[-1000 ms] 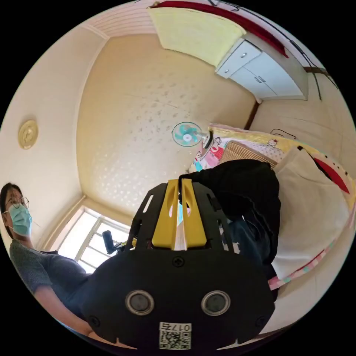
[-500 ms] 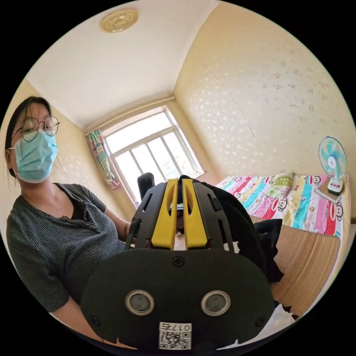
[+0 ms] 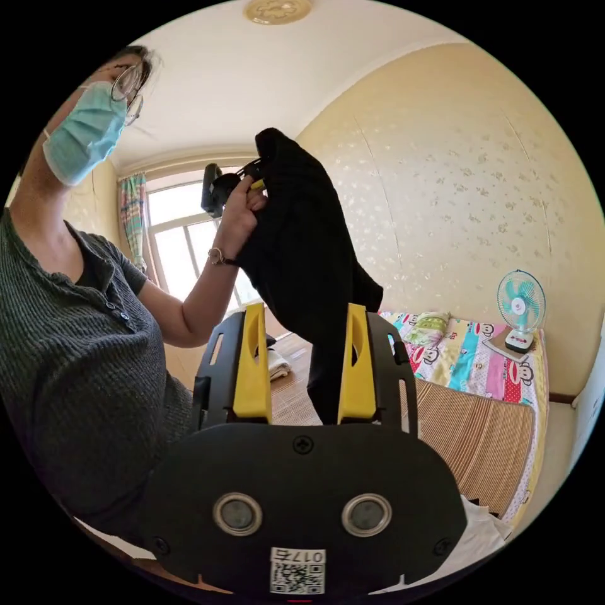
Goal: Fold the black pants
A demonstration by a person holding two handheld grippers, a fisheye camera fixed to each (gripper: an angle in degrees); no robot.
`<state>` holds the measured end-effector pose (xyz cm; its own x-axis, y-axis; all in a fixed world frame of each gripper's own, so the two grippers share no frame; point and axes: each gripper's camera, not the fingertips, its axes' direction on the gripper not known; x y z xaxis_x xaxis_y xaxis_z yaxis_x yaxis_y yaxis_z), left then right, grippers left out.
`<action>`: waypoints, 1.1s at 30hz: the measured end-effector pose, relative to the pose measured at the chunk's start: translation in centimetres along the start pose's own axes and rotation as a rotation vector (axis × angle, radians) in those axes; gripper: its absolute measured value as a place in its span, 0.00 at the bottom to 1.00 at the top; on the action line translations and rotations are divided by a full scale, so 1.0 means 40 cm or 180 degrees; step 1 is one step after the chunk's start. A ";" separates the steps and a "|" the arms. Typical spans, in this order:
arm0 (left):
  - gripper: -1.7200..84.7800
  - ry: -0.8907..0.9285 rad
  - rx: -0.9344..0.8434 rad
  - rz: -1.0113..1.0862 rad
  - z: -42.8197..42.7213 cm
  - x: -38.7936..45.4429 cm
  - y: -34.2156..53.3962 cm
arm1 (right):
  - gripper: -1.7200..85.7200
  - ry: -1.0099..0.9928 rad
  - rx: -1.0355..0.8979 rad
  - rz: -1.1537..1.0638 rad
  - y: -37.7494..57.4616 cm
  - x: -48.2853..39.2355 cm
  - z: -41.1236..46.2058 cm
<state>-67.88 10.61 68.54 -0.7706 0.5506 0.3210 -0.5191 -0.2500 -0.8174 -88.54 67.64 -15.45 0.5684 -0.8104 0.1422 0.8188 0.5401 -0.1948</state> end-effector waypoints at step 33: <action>0.08 0.0531 0.0053 0.1058 -0.642 -0.529 -0.598 | 0.05 0.1447 0.1914 -0.0615 -0.397 0.037 0.247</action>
<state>-29.66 25.40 69.01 -0.8280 0.5590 -0.0441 -0.2577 -0.4491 -0.8555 -99.91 60.09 -2.57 0.4286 -0.8461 -0.3171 0.8770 0.3050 0.3713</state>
